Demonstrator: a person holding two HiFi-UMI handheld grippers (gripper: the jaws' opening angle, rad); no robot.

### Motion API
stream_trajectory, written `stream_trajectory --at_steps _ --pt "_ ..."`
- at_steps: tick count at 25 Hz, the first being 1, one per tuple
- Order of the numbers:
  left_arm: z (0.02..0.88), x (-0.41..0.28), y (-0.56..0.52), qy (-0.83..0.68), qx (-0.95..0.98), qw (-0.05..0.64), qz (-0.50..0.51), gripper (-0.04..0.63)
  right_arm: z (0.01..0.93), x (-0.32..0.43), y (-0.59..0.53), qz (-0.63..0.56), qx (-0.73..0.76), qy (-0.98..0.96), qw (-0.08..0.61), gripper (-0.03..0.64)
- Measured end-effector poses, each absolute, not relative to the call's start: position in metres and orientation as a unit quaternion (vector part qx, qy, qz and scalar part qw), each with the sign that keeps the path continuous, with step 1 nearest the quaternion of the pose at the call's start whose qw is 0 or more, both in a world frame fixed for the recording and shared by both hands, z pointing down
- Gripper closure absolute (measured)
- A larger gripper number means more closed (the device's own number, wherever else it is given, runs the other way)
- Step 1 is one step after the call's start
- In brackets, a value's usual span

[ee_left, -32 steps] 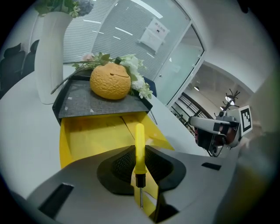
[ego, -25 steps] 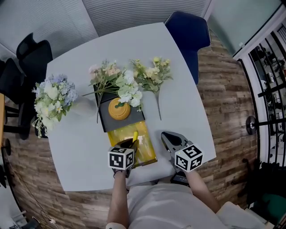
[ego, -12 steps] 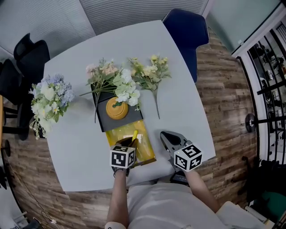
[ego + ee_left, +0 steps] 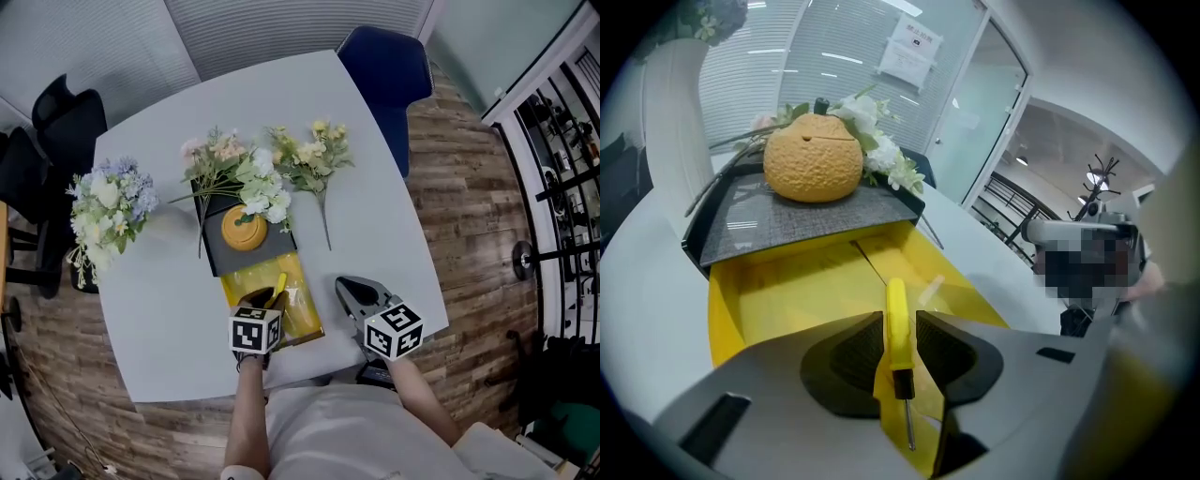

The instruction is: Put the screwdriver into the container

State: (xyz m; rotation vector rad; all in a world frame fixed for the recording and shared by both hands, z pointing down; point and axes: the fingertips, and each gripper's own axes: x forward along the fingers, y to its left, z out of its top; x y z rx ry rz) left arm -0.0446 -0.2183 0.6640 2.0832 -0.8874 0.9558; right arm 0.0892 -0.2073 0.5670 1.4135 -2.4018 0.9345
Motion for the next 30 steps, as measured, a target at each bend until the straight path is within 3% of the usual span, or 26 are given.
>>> stream_trajectory --at_steps 30 --pt "0.516 -0.052 -0.203 -0.405 0.861 0.228 0.204 0.551 0.478 0.087 -0.172 0.230 0.500 -0.834 0.044 0.601"
